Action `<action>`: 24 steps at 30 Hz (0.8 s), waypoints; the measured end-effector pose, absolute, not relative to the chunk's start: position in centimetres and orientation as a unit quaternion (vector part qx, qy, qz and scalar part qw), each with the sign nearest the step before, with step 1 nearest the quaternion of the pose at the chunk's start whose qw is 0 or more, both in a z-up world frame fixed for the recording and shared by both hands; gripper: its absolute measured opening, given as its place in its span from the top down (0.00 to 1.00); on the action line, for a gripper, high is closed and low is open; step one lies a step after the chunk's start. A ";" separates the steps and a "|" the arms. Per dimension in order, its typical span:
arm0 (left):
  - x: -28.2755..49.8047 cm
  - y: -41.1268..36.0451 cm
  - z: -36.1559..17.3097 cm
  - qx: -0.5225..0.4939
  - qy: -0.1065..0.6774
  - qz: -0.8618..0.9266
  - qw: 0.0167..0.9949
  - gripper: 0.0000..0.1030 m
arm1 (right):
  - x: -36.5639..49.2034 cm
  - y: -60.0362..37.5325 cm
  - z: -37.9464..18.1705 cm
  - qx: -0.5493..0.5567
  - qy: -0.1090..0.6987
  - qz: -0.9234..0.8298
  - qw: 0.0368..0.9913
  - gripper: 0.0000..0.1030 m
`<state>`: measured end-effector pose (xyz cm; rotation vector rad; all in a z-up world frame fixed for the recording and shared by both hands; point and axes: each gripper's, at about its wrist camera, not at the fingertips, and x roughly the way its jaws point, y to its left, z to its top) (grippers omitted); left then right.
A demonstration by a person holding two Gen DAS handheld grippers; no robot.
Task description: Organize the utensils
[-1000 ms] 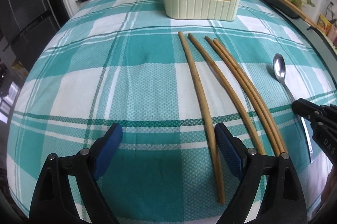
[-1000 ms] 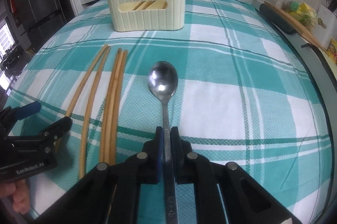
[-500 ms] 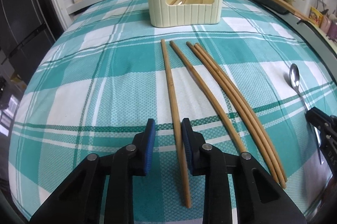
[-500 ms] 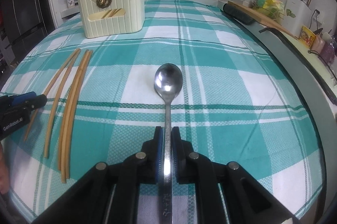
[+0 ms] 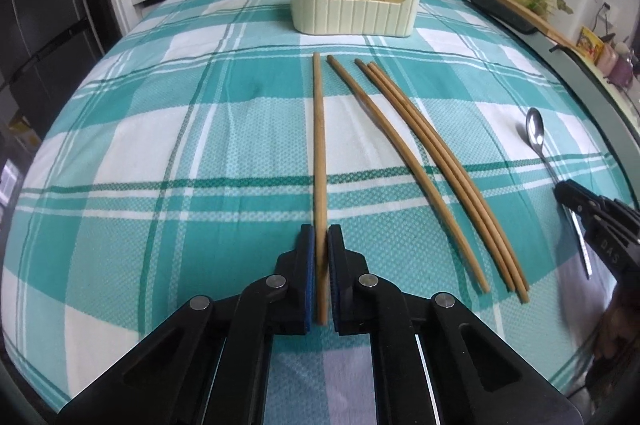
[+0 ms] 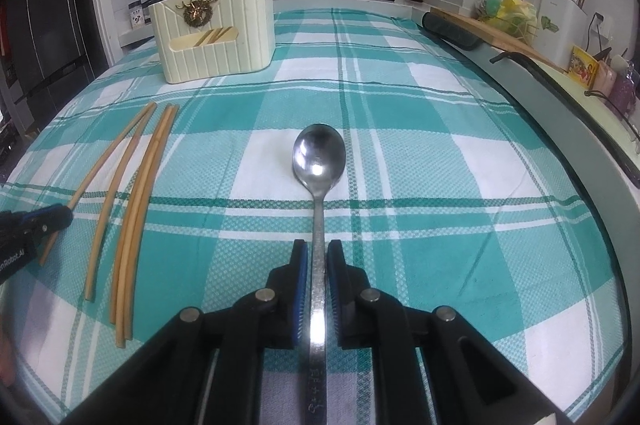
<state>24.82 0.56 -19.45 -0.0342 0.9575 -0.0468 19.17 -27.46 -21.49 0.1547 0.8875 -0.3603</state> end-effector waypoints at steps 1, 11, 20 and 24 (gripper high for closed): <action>24.5 0.8 -19.4 -0.020 0.463 -0.025 0.886 0.94 | 19.1 -27.6 -21.5 0.081 0.425 -0.172 0.885 0.89; 24.7 1.1 -18.7 -0.026 0.459 -0.032 0.888 0.46 | 18.9 -27.6 -21.5 0.098 0.418 -0.148 0.891 0.61; 27.4 1.7 -18.1 0.014 0.472 -0.033 0.881 0.45 | 18.5 -28.6 -21.4 0.132 0.407 -0.151 0.891 0.56; 27.8 2.1 -18.0 0.010 0.470 -0.030 0.882 0.45 | 18.5 -28.5 -21.5 0.124 0.409 -0.153 0.891 0.56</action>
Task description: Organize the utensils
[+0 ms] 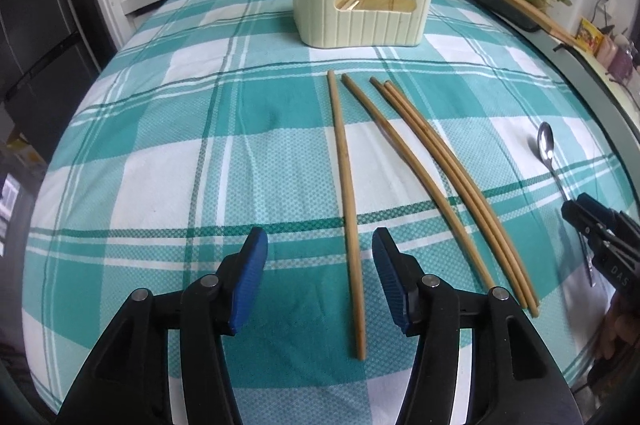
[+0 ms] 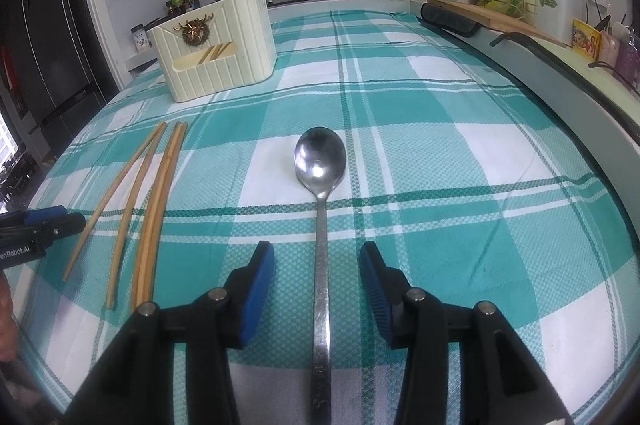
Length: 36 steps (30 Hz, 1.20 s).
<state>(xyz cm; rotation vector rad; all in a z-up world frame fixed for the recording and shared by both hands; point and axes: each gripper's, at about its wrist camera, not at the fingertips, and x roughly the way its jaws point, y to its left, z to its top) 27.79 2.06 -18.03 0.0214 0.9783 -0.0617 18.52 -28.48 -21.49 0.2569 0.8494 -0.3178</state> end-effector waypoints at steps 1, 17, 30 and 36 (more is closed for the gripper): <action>27.8 2.1 -18.1 0.010 0.470 -0.030 0.882 0.44 | 18.5 -28.5 -21.5 0.123 0.409 -0.153 0.891 0.56; 29.5 1.9 -19.3 0.012 0.496 -0.043 0.867 0.43 | 18.7 -28.2 -21.5 0.111 0.415 -0.156 0.889 0.54; 35.0 2.0 -19.3 0.038 0.527 -0.065 0.847 0.37 | 21.1 -29.6 -20.9 0.116 0.482 -0.113 0.861 0.40; 38.9 1.6 -19.5 0.031 0.528 -0.046 0.848 0.35 | 24.6 -31.3 -21.5 0.102 0.493 -0.145 0.852 0.39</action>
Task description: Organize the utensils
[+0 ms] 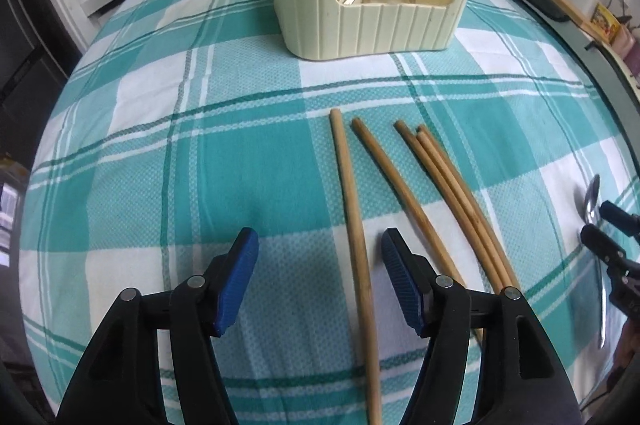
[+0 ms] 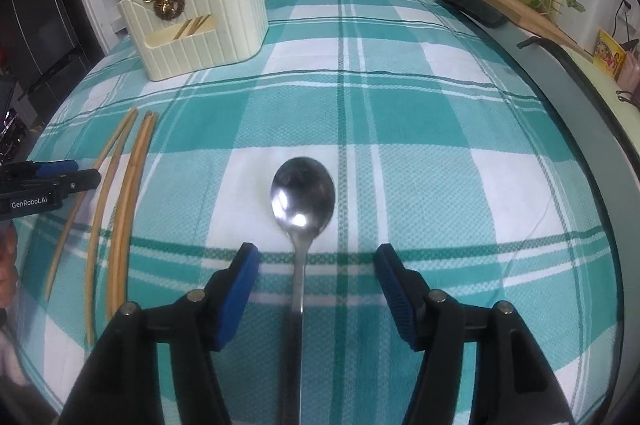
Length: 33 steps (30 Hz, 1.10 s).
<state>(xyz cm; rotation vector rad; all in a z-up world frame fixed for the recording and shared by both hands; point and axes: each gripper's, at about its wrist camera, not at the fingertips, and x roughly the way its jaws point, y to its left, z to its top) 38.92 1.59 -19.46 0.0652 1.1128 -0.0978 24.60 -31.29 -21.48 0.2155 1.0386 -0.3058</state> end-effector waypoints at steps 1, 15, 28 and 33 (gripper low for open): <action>39.4 1.5 -19.5 0.028 0.530 -0.048 0.846 0.35 | 25.2 -31.2 -21.6 0.099 0.490 -0.148 0.853 0.39; 39.1 0.7 -18.3 0.007 0.502 -0.057 0.863 0.95 | 26.8 -30.9 -21.2 0.063 0.453 -0.170 0.873 0.65; 29.1 4.1 -5.1 -0.057 0.335 -0.076 0.937 0.95 | 21.8 -29.2 -11.3 0.087 0.334 -0.112 0.932 0.65; 27.7 5.1 -3.0 -0.074 0.301 -0.082 0.947 0.95 | 21.0 -27.9 -8.4 0.077 0.299 -0.102 0.946 0.65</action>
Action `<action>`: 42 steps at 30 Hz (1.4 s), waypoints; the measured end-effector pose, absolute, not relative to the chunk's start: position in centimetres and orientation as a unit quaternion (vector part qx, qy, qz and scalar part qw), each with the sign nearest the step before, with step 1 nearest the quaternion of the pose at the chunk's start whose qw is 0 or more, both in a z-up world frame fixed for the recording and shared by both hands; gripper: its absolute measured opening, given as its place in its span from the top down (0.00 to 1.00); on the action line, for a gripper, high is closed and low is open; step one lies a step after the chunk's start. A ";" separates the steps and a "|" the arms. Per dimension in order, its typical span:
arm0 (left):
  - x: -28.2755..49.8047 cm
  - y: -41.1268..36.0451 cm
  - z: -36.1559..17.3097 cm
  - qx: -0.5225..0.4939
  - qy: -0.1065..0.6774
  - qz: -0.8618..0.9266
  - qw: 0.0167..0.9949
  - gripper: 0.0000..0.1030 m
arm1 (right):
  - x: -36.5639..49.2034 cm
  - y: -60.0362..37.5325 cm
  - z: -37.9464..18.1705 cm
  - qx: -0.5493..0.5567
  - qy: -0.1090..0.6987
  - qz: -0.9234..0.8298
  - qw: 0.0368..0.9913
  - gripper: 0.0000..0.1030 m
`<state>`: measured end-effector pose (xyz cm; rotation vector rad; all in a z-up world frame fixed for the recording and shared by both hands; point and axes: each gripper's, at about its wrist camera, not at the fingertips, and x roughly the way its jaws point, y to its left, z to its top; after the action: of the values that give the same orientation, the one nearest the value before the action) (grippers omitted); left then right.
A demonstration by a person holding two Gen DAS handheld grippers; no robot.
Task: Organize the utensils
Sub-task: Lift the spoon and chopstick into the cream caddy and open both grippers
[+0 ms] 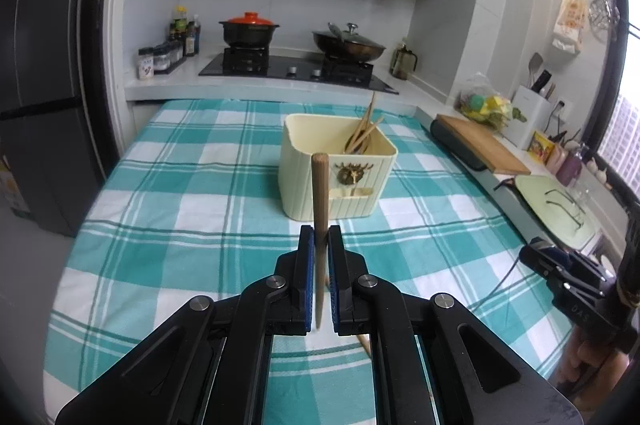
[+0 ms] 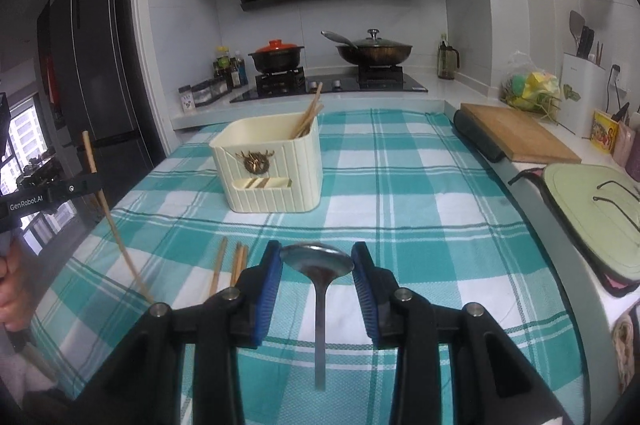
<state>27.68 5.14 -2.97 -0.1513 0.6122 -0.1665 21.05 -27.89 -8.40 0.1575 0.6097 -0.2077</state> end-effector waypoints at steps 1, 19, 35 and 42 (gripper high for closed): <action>27.6 5.3 -2.8 -0.075 0.298 -0.082 0.948 0.95 | 21.0 -27.7 -8.1 0.076 0.295 -0.100 0.947 0.65; 28.9 5.7 2.3 -0.080 0.274 -0.119 0.951 0.95 | 24.9 -27.8 -2.4 0.062 0.270 -0.070 0.958 0.65; 43.7 3.6 8.5 -0.047 0.248 -0.101 0.962 0.95 | 39.4 -29.3 6.6 0.039 0.193 -0.037 0.980 0.65; 49.7 2.8 2.4 -0.042 0.342 -0.100 0.934 0.95 | 46.1 -31.6 0.5 0.075 0.273 -0.020 0.959 0.65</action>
<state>49.68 2.78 2.39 -0.0855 0.6992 -0.2036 46.15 -31.55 0.53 0.1517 0.5537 -0.0400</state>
